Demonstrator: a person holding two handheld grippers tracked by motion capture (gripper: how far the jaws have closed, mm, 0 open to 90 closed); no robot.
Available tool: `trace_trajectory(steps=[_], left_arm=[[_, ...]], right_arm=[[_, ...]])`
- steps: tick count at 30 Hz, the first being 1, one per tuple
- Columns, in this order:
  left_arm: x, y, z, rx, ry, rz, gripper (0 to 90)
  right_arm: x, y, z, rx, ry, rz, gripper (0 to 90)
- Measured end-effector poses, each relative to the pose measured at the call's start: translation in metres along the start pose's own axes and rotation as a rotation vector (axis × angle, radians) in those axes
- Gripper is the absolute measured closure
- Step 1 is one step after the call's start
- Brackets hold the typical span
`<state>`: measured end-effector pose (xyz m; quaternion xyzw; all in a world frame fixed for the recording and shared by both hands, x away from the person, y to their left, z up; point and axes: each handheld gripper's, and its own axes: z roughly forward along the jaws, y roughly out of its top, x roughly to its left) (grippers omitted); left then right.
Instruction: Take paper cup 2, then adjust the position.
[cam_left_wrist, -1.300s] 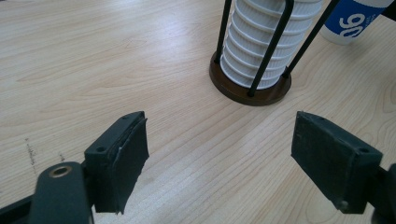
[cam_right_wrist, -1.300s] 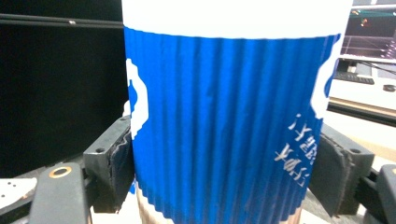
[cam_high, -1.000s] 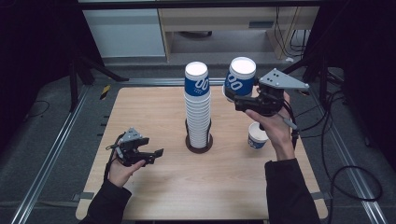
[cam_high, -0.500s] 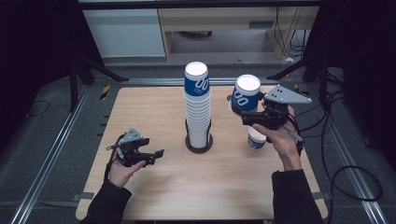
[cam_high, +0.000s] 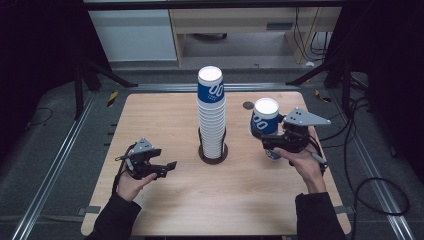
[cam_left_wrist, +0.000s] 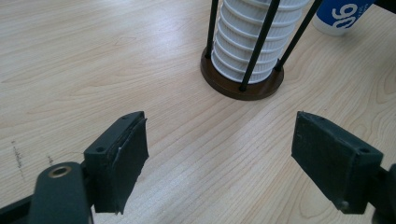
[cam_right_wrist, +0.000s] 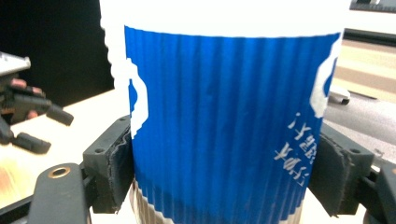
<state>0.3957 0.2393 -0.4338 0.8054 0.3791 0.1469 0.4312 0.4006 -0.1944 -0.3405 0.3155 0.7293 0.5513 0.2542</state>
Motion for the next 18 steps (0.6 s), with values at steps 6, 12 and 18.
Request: trace_trajectory(steps=[6,12,18], left_arm=[[-0.001,0.0,0.0,0.005,-0.012,0.002,18.0],[-0.003,0.002,-0.001,0.004,-0.025,0.014,17.8],[-0.007,0.004,-0.002,0.006,-0.039,0.026,17.6]], right_arm=[[0.002,-0.014,-0.001,0.033,0.022,-0.017,20.2],[0.01,-0.024,0.003,0.064,0.069,-0.043,20.2],[0.02,-0.033,0.012,0.117,0.113,-0.075,20.1]])
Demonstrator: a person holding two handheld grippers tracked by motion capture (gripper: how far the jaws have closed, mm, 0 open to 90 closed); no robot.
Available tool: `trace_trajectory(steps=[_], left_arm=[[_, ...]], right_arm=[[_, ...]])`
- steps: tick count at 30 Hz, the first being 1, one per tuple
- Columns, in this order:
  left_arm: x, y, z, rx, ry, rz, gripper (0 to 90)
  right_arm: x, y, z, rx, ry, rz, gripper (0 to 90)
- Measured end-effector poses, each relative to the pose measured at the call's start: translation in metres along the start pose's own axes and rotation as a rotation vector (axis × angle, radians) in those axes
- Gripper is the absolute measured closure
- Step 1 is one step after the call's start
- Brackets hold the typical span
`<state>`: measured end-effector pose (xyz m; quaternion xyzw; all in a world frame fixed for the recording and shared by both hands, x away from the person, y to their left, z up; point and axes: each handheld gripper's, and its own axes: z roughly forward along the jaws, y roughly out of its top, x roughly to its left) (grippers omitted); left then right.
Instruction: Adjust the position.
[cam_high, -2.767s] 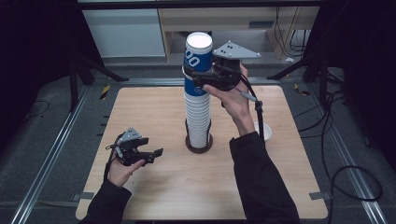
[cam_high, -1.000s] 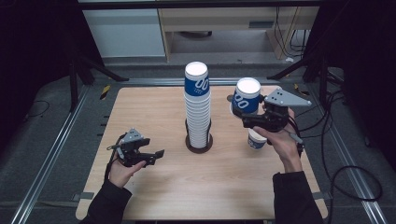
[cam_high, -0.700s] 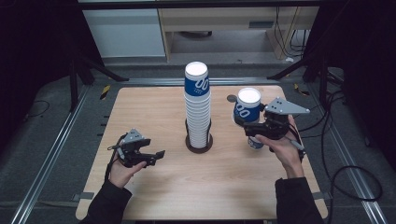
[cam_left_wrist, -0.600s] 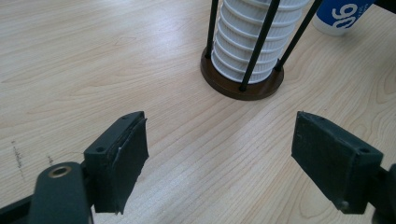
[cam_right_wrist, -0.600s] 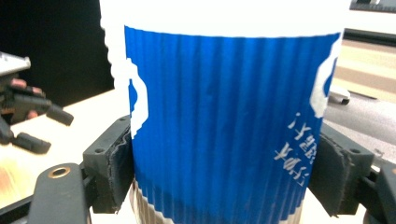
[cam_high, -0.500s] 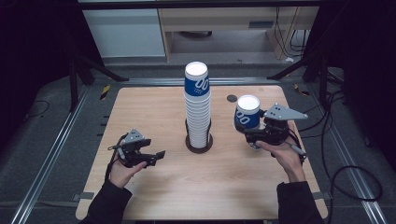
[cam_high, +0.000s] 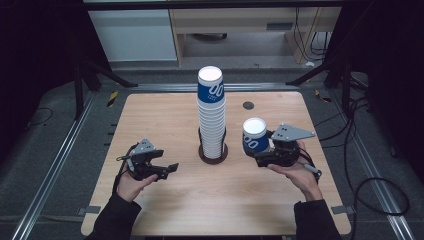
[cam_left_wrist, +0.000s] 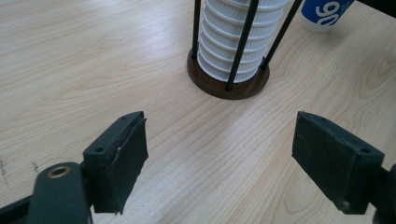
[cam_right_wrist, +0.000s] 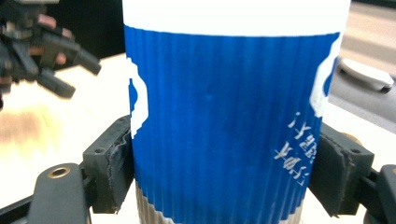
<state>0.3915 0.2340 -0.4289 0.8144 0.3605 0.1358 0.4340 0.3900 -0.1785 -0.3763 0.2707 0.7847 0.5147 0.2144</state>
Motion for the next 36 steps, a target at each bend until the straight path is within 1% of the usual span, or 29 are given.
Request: trace_trajectory(steps=[1,2,4,5,7,9,10,11,13,18,22,31,36], left_arm=[[-0.001,0.001,0.0,-0.002,-0.003,0.002,17.6],[-0.002,0.001,-0.001,-0.003,-0.006,0.005,17.6],[-0.004,0.002,-0.002,-0.006,-0.012,0.011,17.6],[-0.004,0.003,-0.002,-0.005,-0.015,0.013,17.6],[-0.007,0.004,-0.004,-0.012,-0.018,0.017,17.6],[-0.009,0.005,-0.005,-0.014,-0.024,0.024,17.6],[-0.01,0.006,-0.006,-0.014,-0.029,0.027,17.7],[-0.011,0.007,-0.006,-0.017,-0.033,0.028,17.6],[-0.012,0.007,-0.006,-0.018,-0.039,0.036,17.6],[-0.014,0.008,-0.006,-0.017,-0.048,0.037,17.6],[-0.015,0.009,-0.007,-0.021,-0.055,0.041,17.5],[-0.022,0.012,-0.009,-0.029,-0.081,0.056,17.5],[-0.025,0.014,-0.01,-0.032,-0.093,0.062,17.4]], right_arm=[[0.002,-0.001,0.001,0.012,0.002,-0.014,20.1],[0.004,-0.002,0.003,0.018,0.017,-0.012,20.1],[0.009,-0.005,0.008,0.02,0.033,-0.023,20.2],[0.01,-0.006,0.011,0.029,0.043,-0.024,20.1],[0.014,-0.008,0.016,0.047,0.053,-0.037,20.1],[0.016,-0.01,0.02,0.054,0.066,-0.04,20.1],[0.018,-0.011,0.022,0.066,0.074,-0.044,20.1],[0.019,-0.011,0.023,0.076,0.077,-0.055,20.1],[0.02,-0.012,0.026,0.083,0.087,-0.062,20.1],[0.025,-0.015,0.036,0.104,0.119,-0.069,20.1],[0.034,-0.018,0.047,0.134,0.153,-0.101,20.0],[0.045,-0.02,0.062,0.154,0.203,-0.123,20.1],[0.051,-0.022,0.07,0.174,0.226,-0.138,20.1]])
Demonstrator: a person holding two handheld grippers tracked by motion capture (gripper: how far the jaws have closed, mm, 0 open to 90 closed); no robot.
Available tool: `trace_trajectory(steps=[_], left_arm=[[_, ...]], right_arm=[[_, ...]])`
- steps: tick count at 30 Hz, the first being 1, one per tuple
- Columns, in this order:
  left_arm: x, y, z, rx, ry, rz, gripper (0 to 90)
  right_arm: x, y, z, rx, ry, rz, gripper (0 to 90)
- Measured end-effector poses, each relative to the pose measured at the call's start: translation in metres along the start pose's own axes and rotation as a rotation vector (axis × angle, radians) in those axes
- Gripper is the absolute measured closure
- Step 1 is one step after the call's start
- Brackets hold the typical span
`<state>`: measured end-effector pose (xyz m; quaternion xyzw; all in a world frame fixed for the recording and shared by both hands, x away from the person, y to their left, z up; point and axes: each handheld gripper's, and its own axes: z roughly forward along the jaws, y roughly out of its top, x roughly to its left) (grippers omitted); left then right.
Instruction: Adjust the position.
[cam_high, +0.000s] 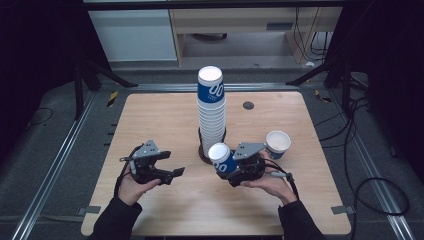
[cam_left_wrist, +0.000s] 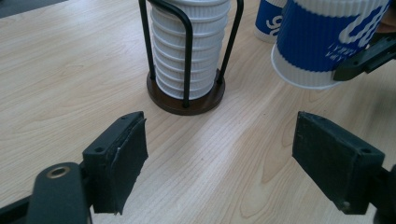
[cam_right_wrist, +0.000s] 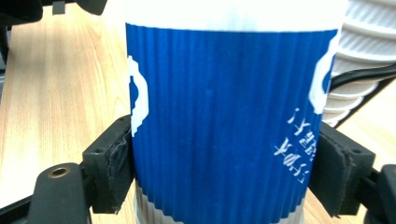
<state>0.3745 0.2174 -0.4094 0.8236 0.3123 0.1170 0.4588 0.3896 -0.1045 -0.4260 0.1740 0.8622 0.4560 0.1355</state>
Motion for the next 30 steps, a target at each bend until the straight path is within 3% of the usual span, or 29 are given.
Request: trace_trajectory(steps=[14,30], left_arm=[[-0.01,0.003,0.003,0.009,-0.045,0.026,16.9],[-0.024,0.005,0.013,0.013,-0.102,0.039,16.7]], right_arm=[[0.01,-0.002,0.023,0.048,0.043,-0.034,20.1],[0.027,0.003,0.046,0.064,0.093,-0.068,20.1]])
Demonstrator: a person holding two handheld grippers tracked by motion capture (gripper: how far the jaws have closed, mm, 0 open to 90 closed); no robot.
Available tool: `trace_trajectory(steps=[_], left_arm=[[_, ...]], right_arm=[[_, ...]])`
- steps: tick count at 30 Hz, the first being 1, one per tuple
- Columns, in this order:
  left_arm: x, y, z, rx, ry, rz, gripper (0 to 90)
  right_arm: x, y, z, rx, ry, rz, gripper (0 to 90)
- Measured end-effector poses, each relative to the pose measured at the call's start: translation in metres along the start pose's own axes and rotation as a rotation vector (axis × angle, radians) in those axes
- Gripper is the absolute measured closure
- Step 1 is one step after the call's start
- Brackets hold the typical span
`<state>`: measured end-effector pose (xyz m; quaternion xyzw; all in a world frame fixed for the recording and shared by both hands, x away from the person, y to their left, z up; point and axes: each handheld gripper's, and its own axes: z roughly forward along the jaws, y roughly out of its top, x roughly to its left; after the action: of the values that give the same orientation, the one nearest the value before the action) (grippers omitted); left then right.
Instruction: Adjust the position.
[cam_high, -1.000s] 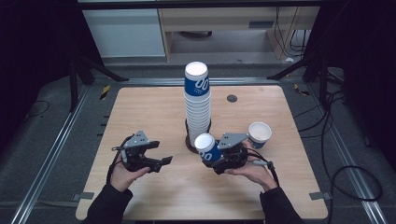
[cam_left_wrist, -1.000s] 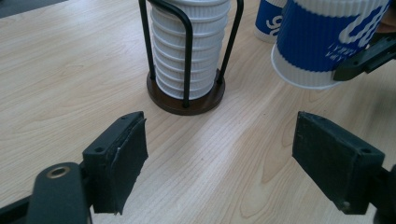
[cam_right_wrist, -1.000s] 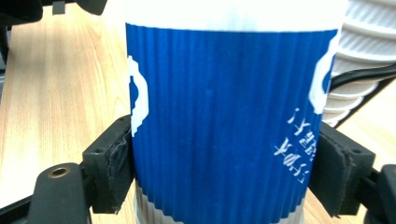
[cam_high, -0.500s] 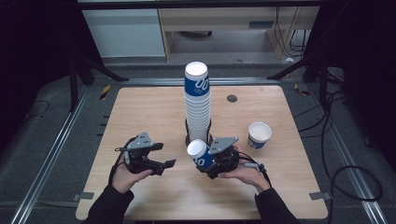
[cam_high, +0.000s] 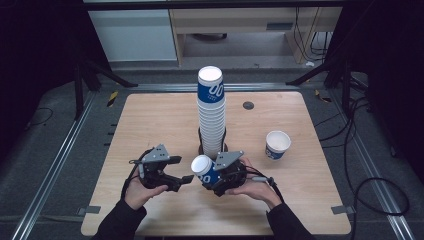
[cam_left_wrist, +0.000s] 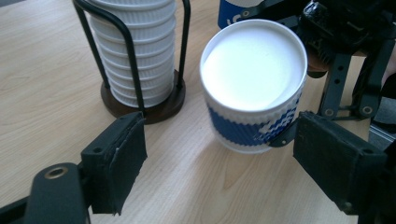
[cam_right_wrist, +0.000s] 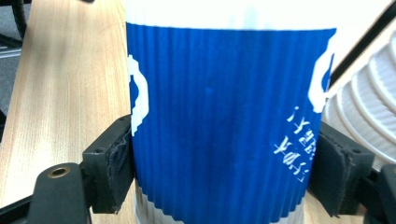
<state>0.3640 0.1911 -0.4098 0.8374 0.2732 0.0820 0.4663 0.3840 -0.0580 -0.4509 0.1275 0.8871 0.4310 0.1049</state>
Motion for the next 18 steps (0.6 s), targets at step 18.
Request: trace_trajectory(steps=[18], left_arm=[[-0.008,-0.001,0.014,0.043,-0.04,0.019,17.4]], right_arm=[[0.014,0.007,0.019,0.008,0.046,-0.047,20.1]])
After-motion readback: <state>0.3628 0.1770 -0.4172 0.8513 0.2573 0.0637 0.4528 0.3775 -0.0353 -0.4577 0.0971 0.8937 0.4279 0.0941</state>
